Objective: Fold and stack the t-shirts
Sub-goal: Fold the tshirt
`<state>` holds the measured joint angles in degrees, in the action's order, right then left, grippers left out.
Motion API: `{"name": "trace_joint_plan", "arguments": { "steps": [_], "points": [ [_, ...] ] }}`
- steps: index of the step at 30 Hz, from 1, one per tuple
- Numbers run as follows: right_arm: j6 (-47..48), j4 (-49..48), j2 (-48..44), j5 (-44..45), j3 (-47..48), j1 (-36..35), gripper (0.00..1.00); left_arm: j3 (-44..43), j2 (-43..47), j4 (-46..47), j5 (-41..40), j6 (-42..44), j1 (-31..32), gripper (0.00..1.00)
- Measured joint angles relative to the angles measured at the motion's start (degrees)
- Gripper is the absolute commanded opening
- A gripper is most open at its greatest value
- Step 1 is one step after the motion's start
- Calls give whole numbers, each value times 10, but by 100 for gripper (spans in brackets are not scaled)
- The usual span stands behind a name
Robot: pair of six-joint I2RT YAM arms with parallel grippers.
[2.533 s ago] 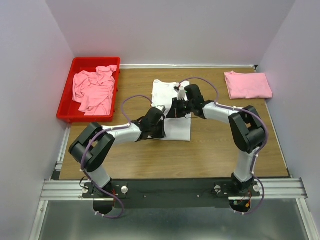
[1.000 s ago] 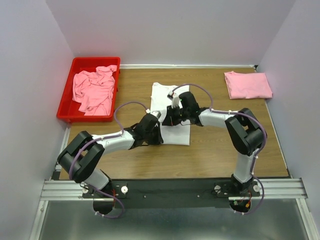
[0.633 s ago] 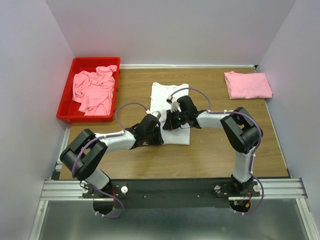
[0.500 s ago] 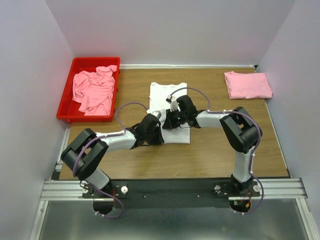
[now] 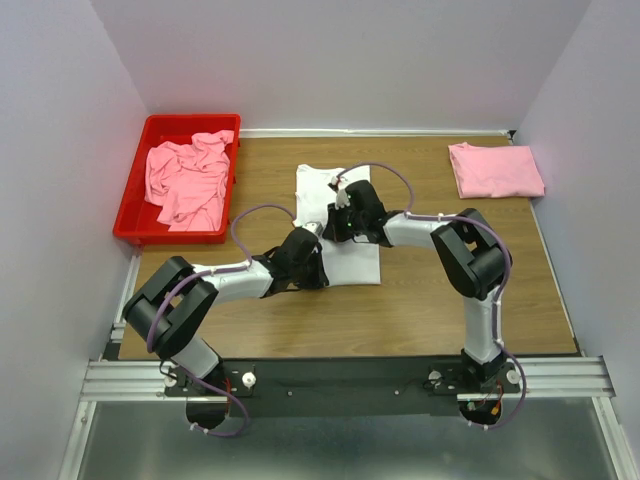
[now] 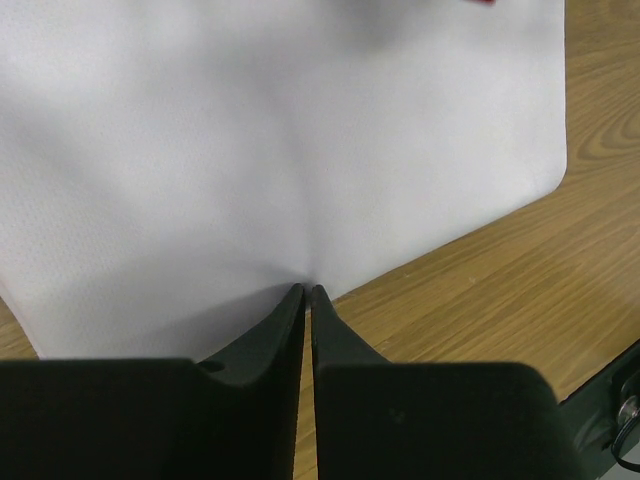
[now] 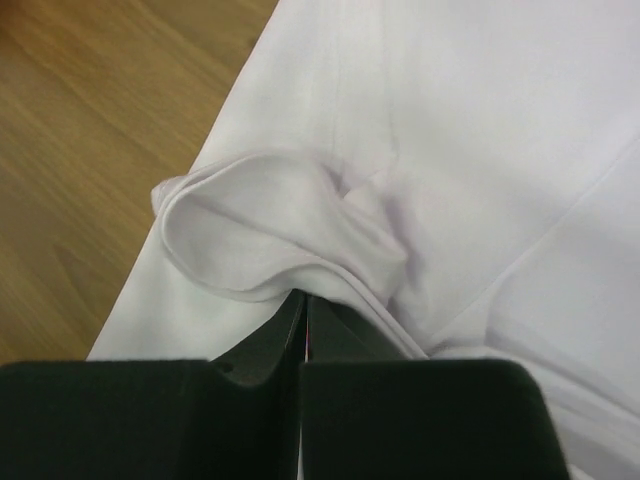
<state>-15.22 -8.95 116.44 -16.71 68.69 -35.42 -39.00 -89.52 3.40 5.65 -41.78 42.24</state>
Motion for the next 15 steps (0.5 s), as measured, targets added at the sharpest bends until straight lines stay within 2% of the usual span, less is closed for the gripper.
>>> {"name": "trace_joint_plan", "arguments": {
  "steps": [10, 15],
  "points": [
    [12, 7, 75, 74, 158, 19, 9, 2, 3, 0, 0, 0, 0, 14],
    [-3, 12, 56, 62, 173, 53, 9, 10, 42, -24, -5, -2, 0, 19]
  ]
}}
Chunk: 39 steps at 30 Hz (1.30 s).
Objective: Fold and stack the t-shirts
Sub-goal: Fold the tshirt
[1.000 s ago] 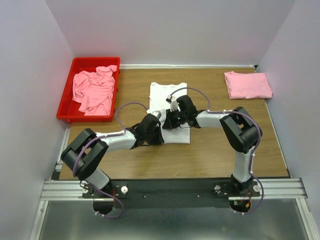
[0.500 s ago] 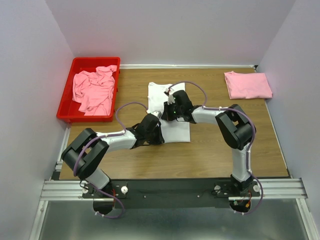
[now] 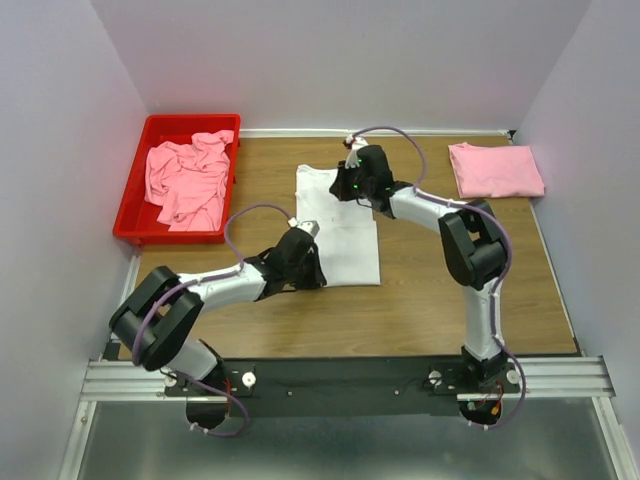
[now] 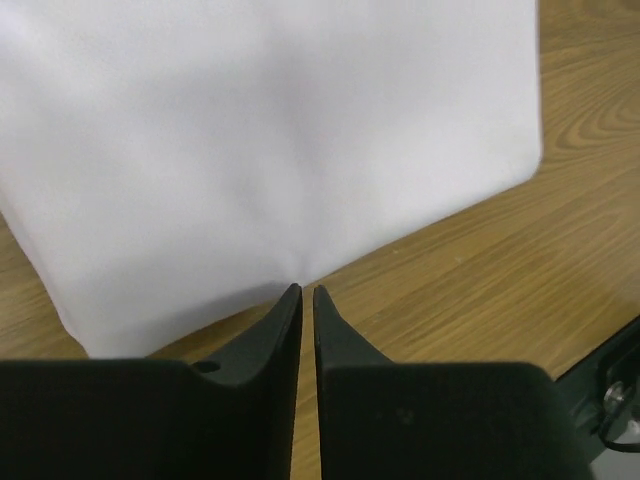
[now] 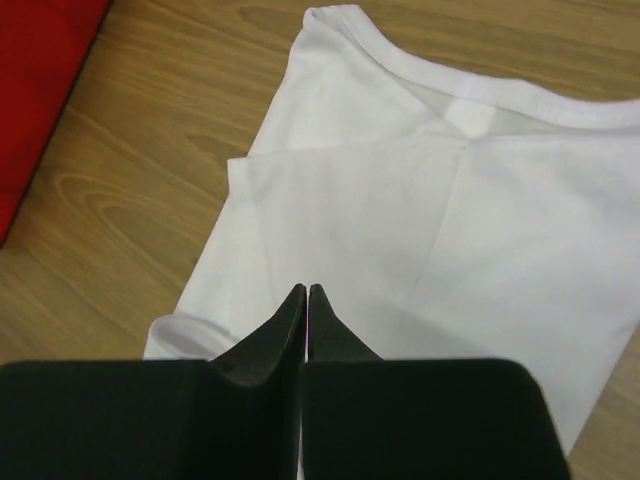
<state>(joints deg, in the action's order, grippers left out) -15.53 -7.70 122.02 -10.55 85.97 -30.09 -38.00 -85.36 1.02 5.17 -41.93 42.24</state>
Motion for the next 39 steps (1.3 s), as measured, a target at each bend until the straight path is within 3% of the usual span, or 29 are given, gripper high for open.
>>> {"name": "trace_joint_plan", "arguments": {
  "steps": [8, 9, 14, 17, 28, 39],
  "points": [
    [-69, 0, -188, -122, -205, 49, 9, 16, 159, 11, -21, -11, -33, 20],
    [-82, -12, -214, -145, -240, 55, 9, 20, 166, 21, -22, -12, -46, 17],
    [-127, -63, -264, -229, -380, 83, 8, 57, 123, 62, 5, -4, -123, 13],
    [-160, -95, -255, -277, -447, 102, 8, 73, 75, 66, 33, 4, -136, 12],
    [-233, -231, -169, -384, -537, 149, 4, 110, 50, 93, 81, 2, -143, 8],
    [-263, -231, -195, -417, -528, 174, 9, 117, 126, 58, 74, -10, -157, 13]
  ]
}}
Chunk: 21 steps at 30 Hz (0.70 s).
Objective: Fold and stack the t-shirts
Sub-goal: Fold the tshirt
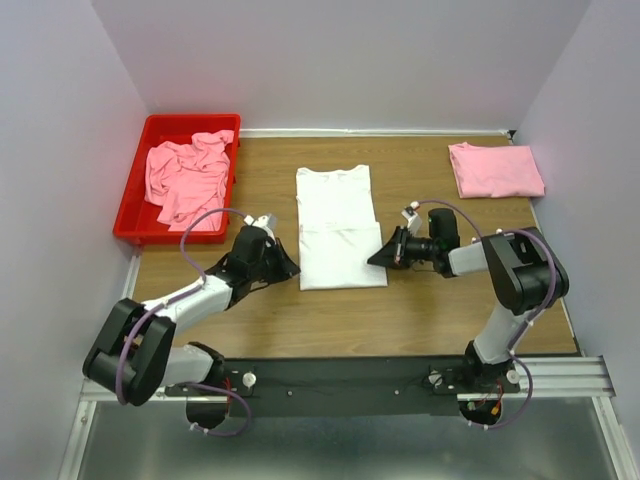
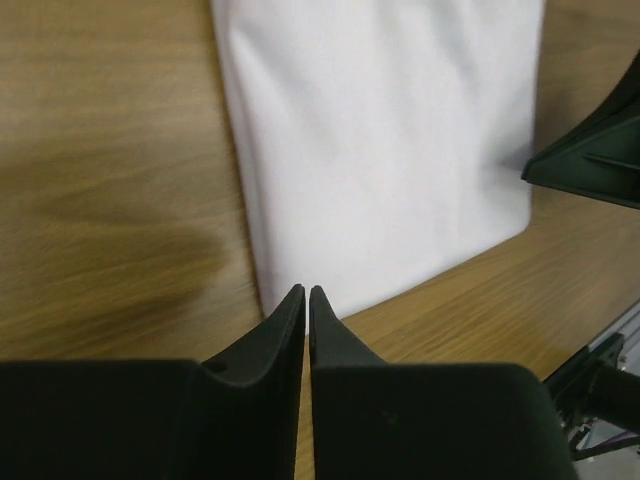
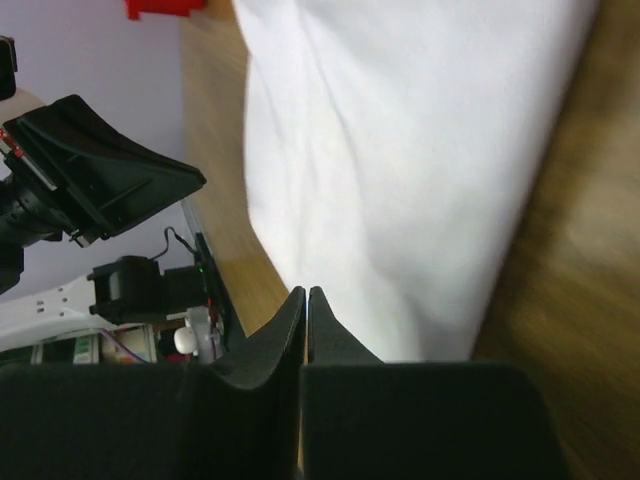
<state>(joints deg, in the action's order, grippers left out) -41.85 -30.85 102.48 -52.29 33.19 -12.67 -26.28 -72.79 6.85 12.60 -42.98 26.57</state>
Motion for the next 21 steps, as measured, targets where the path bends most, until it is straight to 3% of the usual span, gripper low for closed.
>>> {"name": "trace_joint_plan", "arguments": {
  "steps": [6, 13, 17, 21],
  "points": [
    [-13, -3, 4, -1, 107, 0, 9, -104, -24, 17, -12, 5, -2, 13],
    [-16, -15, 117, 11, 217, 4, 9, -238, -223, 50, -12, 16, -21, 13],
    [-17, -13, 177, 23, 241, 17, 9, -256, -307, 46, -13, 13, -46, 13],
    [-23, -10, 207, 21, 246, 32, 10, -254, -313, 49, -15, 7, -56, 14]
  ]
}}
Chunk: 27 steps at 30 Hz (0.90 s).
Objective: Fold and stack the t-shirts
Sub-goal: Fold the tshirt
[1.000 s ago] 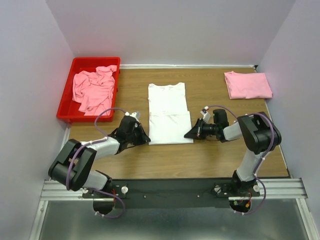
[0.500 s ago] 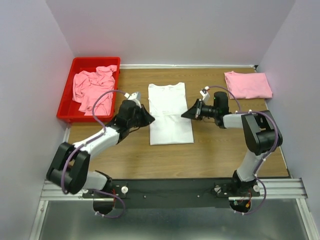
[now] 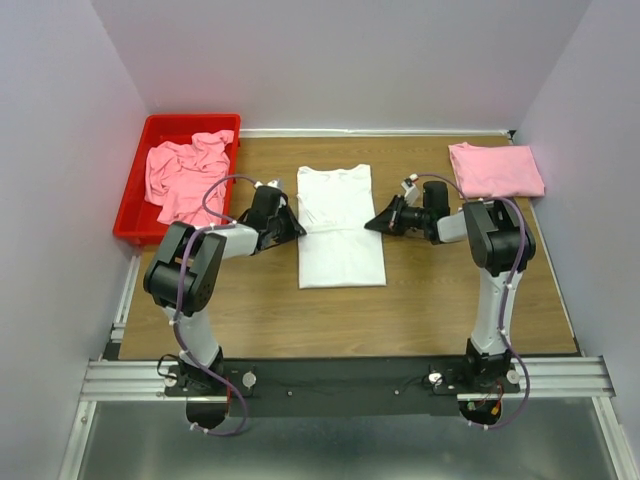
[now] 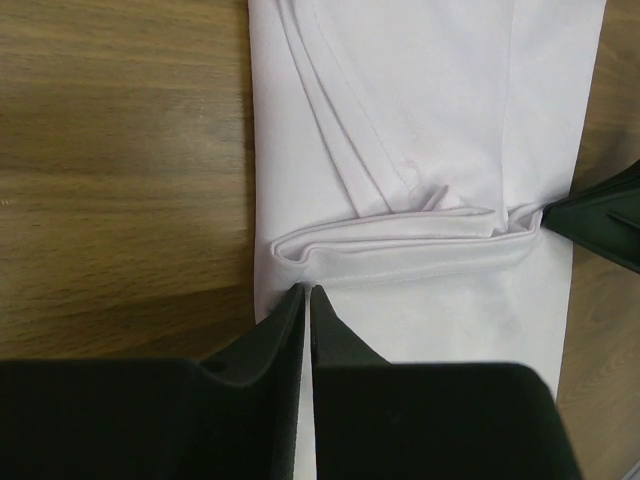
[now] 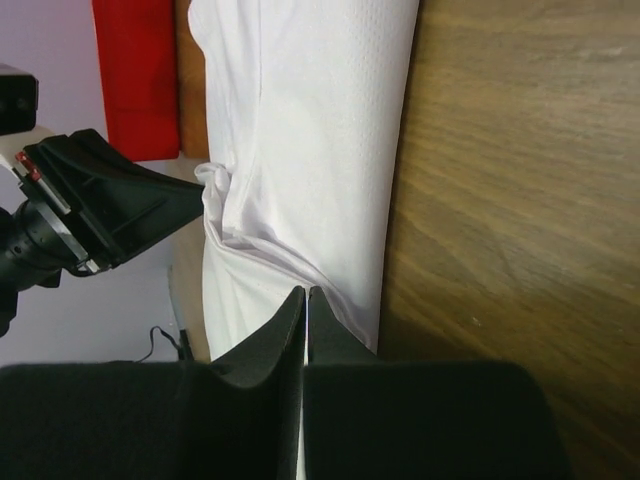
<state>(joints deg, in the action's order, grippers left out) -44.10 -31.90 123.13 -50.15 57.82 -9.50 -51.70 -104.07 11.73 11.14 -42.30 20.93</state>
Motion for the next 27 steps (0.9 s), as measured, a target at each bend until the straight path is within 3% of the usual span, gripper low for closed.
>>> {"name": "trace_joint_plan", "arguments": {
  "steps": [3, 6, 7, 12, 15, 18, 21, 27],
  "points": [
    [2, 6, 0, 2, 9, 2, 18, 0, 0, -2, 0, 0, -1, 24],
    [20, 46, -17, 10, 11, 2, 31, 1, 16, -17, 0, 4, -1, 40],
    [28, 66, -29, 15, 11, 2, 35, 3, 34, -33, -4, 10, 0, 48],
    [110, 224, -183, 95, 0, -5, 60, 16, 189, -106, -51, 34, 18, 64],
    [155, 316, -286, 181, -12, -29, 64, 21, 275, -151, -99, 49, 58, 75],
    [173, 388, -338, 265, -27, -74, 65, 38, 328, -196, -147, 55, 108, 77],
    [177, 473, -355, 351, -44, -128, 64, 71, 362, -250, -178, 51, 148, 79],
    [156, 586, -360, 449, -73, -190, 62, 119, 406, -318, -223, 27, 175, 93]
  ]
}}
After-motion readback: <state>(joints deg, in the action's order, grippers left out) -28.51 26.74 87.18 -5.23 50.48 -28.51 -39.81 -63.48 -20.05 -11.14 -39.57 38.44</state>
